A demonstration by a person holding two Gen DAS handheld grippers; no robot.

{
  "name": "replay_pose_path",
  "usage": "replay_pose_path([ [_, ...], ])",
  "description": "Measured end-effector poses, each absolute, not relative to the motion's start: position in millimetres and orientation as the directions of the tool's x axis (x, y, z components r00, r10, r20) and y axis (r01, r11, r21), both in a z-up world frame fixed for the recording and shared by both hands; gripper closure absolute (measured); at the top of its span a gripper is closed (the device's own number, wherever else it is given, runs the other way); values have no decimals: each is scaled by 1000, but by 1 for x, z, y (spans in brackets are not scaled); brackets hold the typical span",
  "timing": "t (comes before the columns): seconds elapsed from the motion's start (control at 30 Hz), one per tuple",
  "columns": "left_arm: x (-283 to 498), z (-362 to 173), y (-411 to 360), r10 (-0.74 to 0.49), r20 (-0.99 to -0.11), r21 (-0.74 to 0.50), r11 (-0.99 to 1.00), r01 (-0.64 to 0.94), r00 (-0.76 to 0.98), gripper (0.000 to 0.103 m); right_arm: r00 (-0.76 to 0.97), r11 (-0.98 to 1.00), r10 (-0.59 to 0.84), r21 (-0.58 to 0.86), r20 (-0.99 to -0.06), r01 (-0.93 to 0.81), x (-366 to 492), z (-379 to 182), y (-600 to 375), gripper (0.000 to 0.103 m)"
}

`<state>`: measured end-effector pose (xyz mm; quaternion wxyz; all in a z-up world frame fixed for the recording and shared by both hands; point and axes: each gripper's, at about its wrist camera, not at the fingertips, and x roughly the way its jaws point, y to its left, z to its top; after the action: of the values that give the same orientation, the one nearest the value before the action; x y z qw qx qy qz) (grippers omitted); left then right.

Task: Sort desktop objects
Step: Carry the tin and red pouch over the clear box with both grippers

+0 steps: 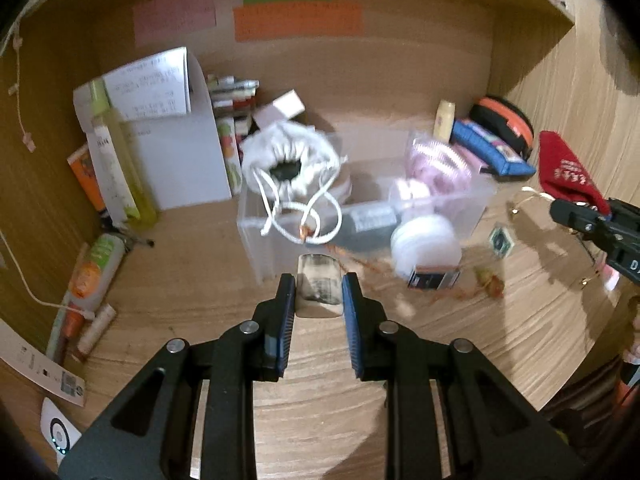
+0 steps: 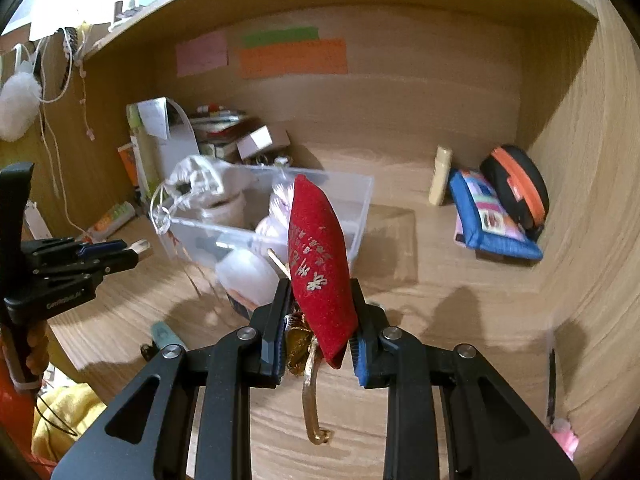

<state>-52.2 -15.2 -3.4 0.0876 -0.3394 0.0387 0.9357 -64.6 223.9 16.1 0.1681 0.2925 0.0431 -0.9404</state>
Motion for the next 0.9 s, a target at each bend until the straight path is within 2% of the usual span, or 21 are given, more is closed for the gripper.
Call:
replay_pose_path([
  [0.5,-61,40,-10,195,-526,-32,-977,-210,-828,80,-799,-933,-319,22,-510,358,-84,43,213,80],
  [0.9,-100,43,1,216,-525,-41,-973,-229,-823,80,-791,-925,-341,32,-508,378,-119,47,206,80],
])
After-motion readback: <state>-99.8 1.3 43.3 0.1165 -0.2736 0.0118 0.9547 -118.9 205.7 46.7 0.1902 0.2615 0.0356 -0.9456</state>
